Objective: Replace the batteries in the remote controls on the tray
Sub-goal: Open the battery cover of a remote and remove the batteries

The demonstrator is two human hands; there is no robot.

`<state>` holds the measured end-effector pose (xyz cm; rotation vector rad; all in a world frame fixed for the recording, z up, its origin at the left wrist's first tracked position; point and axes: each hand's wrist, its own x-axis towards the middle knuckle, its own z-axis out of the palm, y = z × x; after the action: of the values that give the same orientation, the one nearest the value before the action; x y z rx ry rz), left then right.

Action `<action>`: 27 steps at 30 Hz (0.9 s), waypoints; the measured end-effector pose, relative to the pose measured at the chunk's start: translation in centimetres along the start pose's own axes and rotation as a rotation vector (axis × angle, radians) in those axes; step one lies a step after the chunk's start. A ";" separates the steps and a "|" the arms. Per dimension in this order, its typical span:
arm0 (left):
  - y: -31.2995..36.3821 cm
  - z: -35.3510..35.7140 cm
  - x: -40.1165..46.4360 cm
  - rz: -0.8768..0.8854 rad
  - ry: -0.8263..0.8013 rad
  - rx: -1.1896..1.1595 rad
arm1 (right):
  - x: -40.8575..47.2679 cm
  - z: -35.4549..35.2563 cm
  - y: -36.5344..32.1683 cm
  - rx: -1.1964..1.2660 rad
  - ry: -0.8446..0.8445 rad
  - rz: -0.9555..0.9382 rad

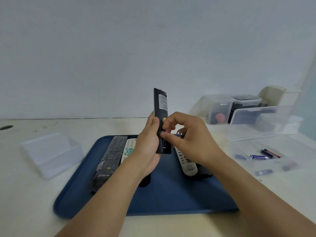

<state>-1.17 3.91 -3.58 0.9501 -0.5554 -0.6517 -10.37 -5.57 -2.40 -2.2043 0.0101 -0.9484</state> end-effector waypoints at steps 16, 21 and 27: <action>-0.1 -0.1 0.7 0.051 -0.005 -0.017 | 0.0 0.8 0.4 0.021 0.032 0.083; -0.3 -0.1 0.5 0.043 0.016 0.026 | 0.1 1.0 0.5 -0.031 0.007 0.068; -0.1 -0.2 0.4 0.039 0.023 0.005 | 0.0 0.9 0.4 0.046 0.027 0.117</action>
<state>-0.82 3.68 -3.67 0.9478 -0.5540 -0.6042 -9.72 -5.30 -3.05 -2.1244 0.1275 -0.9043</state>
